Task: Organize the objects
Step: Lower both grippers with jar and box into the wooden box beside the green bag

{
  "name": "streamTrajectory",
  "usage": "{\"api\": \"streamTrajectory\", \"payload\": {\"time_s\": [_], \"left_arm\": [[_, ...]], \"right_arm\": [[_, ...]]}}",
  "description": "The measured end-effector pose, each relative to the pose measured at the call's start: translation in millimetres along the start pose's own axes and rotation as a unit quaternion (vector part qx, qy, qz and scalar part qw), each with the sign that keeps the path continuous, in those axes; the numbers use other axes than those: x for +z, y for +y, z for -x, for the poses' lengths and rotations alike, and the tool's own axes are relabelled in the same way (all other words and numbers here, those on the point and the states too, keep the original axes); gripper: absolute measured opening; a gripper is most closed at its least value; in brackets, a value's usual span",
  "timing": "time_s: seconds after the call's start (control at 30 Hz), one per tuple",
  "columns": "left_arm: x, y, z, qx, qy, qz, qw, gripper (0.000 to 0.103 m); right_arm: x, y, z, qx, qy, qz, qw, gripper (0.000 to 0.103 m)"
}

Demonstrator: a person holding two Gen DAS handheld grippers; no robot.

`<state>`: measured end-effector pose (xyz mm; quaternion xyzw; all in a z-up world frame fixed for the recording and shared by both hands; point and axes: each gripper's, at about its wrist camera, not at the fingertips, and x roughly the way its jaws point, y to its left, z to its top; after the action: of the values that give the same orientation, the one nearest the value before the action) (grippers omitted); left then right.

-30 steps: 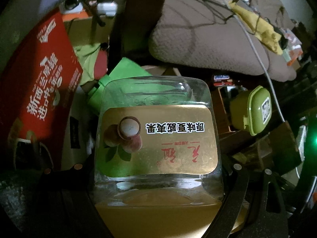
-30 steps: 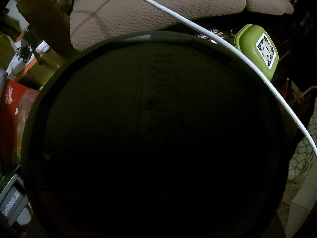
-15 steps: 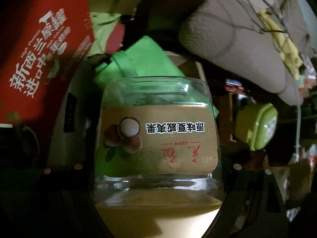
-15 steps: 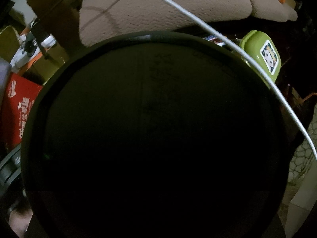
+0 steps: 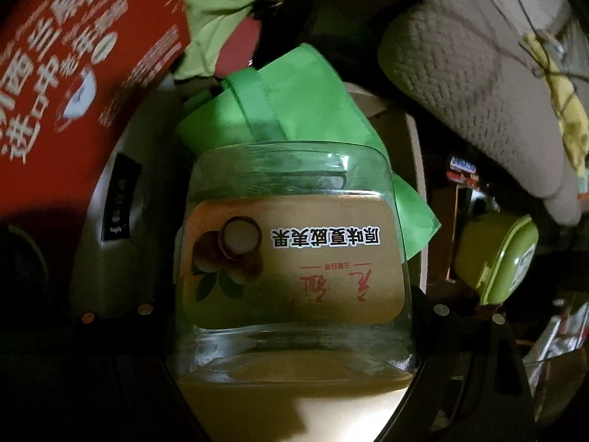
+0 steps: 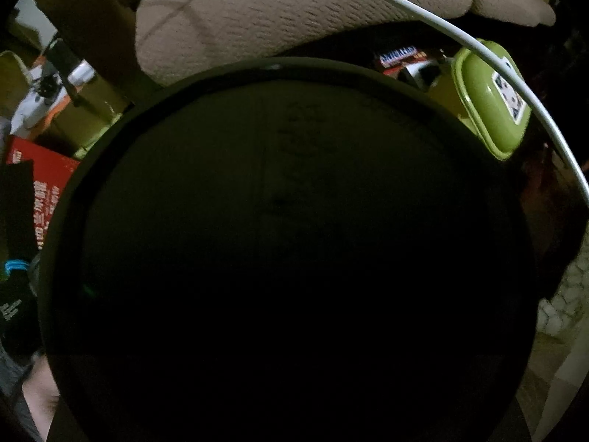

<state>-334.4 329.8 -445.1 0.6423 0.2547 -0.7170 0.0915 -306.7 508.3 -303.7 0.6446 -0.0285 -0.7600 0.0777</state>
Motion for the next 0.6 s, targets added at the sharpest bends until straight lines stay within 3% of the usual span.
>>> {"api": "streamTrajectory", "payload": {"time_s": [0.23,0.6], "left_arm": [[4,18,-1,-0.010,0.008,0.058,0.9982,0.089],[0,16,-6,-0.005,0.032,0.043,0.9986,0.089]], "right_arm": [[-4,-3,-11,0.033,-0.024,0.010,0.999,0.066],[-3,-3,-8,-0.034,-0.018,0.083,0.996,0.066]]}}
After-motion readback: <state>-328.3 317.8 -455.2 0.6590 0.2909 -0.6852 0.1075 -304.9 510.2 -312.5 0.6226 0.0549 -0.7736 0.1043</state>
